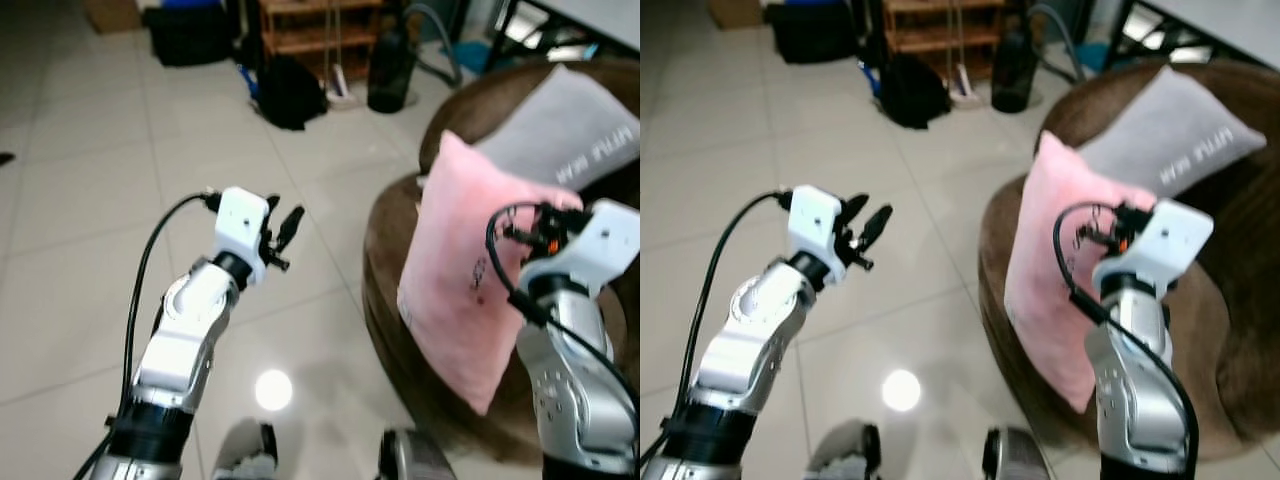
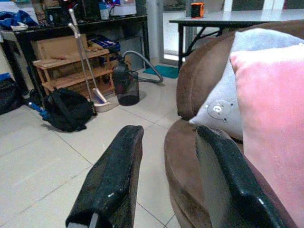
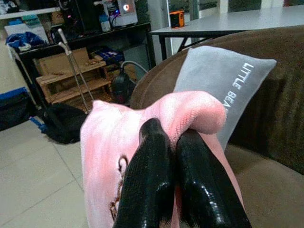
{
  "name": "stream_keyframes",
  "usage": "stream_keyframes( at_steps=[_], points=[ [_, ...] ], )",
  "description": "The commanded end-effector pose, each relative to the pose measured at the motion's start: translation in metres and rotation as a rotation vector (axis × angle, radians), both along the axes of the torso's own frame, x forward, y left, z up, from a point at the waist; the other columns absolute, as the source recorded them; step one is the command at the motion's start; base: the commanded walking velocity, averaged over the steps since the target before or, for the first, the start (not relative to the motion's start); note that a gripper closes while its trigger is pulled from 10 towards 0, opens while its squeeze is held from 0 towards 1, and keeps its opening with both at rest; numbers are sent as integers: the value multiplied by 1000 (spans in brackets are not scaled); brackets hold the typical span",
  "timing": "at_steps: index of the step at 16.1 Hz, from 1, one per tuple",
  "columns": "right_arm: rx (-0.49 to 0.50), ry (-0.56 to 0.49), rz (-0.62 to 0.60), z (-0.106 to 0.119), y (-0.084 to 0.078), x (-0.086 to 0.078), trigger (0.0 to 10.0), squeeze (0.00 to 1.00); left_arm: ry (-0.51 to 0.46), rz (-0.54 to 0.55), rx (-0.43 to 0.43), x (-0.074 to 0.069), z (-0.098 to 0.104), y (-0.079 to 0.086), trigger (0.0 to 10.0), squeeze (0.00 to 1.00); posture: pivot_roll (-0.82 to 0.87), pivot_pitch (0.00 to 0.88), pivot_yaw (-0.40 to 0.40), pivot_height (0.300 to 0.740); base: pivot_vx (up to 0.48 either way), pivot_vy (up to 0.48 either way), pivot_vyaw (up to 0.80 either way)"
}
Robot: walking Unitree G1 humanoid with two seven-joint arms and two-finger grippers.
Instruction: Move the pillow to the sofa from floor
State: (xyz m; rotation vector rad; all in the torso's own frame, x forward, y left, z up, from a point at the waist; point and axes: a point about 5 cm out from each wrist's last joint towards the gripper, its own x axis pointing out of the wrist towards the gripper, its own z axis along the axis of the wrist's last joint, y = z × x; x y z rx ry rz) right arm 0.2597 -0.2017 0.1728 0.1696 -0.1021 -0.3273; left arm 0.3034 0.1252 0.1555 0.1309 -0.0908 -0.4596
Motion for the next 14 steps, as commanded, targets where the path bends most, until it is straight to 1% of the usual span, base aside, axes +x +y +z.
stream_keyframes(
  at_steps=[1, 2, 4, 6, 7, 9, 10, 14],
  points=[
    [-9, -47, -18, 7, -4, -4, 10000, 0, -13, -15, 19, 0, 0, -4, 10000, 0, -13, 4, -3, 731, 0, 0, 0],
    [-10, -47, -21, 7, -4, -5, 10000, 0, -28, -23, 28, 0, 1, -6, 10000, 0, -15, 2, 0, 740, 0, 0, 0],
    [-12, -45, -23, 6, -4, -5, 10000, 0, -26, -16, 23, 1, 2, -5, 10000, 0, -14, 1, -2, 740, 0, 0, 0],
    [-12, -39, -14, 3, -2, -6, 10000, 0, -34, -41, 16, 1, 3, -5, 10000, 0, -9, 0, -6, 740, 0, 0, 0],
    [-9, -26, 7, 2, 1, -4, 10000, 0, -37, -61, 14, 0, 4, -5, 10000, 0, -9, 0, -6, 740, 0, 0, 0],
    [3, -35, 41, 2, 7, -2, 10000, 0, -34, -70, -1, 0, 5, -4, 10000, 0, -4, 0, -9, 740, 0, 0, 0],
    [28, -11, 48, -2, 9, -1, 10000, 0, -33, -67, 3, 0, 6, -3, 10000, 0, 0, 0, -11, 740, 304, 0, 0],
    [30, -14, 52, -1, 8, 1, 10000, 0, -31, -72, 1, 0, 7, -1, 10000, 0, 11, 7, -16, 740, 333, 0, -762]
  ],
)
